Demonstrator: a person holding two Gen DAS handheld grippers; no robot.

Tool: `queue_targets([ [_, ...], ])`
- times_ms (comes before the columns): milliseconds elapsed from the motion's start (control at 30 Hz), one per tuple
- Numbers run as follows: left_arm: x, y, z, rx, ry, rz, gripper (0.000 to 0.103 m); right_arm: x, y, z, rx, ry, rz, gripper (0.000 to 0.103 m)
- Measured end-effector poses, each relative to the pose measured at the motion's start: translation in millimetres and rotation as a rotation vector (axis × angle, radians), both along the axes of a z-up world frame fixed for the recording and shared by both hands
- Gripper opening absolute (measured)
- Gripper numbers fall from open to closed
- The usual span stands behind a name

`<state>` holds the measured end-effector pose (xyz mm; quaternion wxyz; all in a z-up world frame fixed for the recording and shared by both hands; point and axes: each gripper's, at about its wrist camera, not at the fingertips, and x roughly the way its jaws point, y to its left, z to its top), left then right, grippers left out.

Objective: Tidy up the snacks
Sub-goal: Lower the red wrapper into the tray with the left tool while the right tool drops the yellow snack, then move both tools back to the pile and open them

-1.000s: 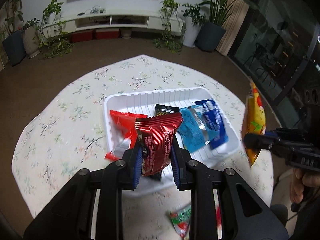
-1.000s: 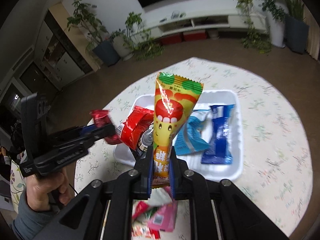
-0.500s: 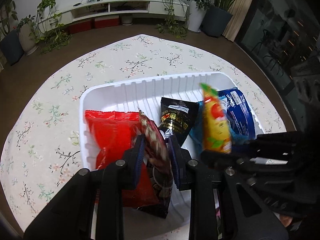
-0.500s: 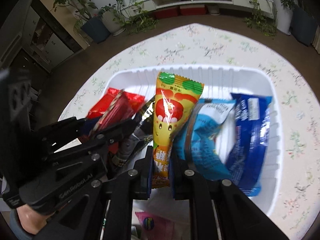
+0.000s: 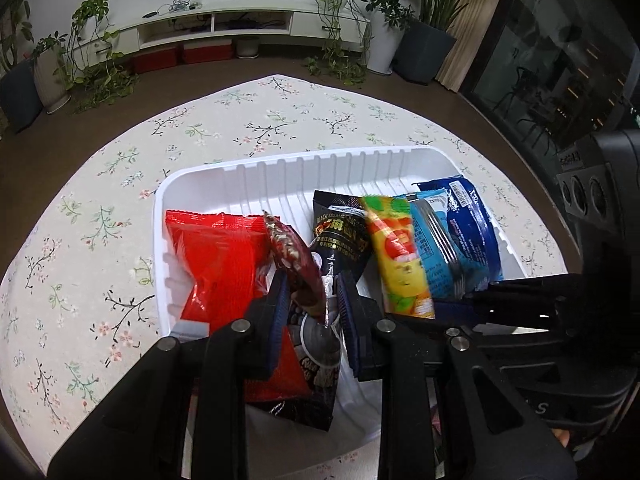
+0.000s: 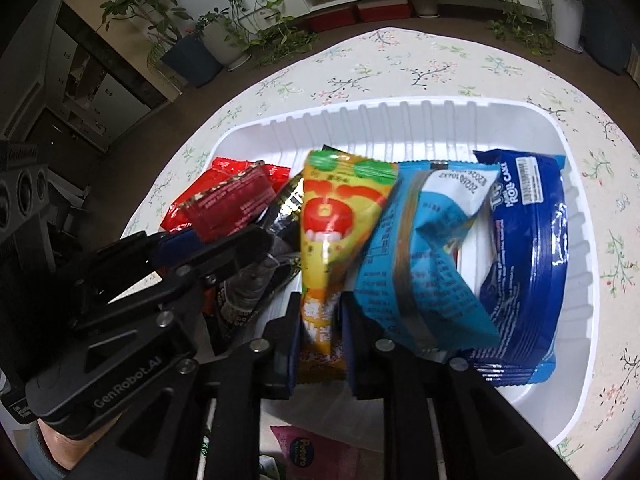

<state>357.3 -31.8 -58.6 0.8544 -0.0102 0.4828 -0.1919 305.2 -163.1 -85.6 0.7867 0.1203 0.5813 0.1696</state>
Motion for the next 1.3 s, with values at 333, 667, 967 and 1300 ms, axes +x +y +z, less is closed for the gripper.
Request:
queue_targets([
  [333, -35, 20, 36, -0.048, -0.066, 0.034, 0.077, -26, -16, 36, -0.034, -0.091, -0.043, 0.057],
  [667, -128, 44, 79, 0.008, -0.188, 0.068, 0.103, -110, -62, 116, 0.149, -0.373, -0.121, 0.095],
  [967, -228, 60, 51, 0.006, -0.1, 0.156, 0.103, -226, -78, 95, 0.149, -0.371, -0.203, 0.096],
  [1300, -304, 39, 27, -0.046, -0.051, 0.137, 0.102, -294, -63, 51, 0.123, -0.296, -0.224, 0.096],
])
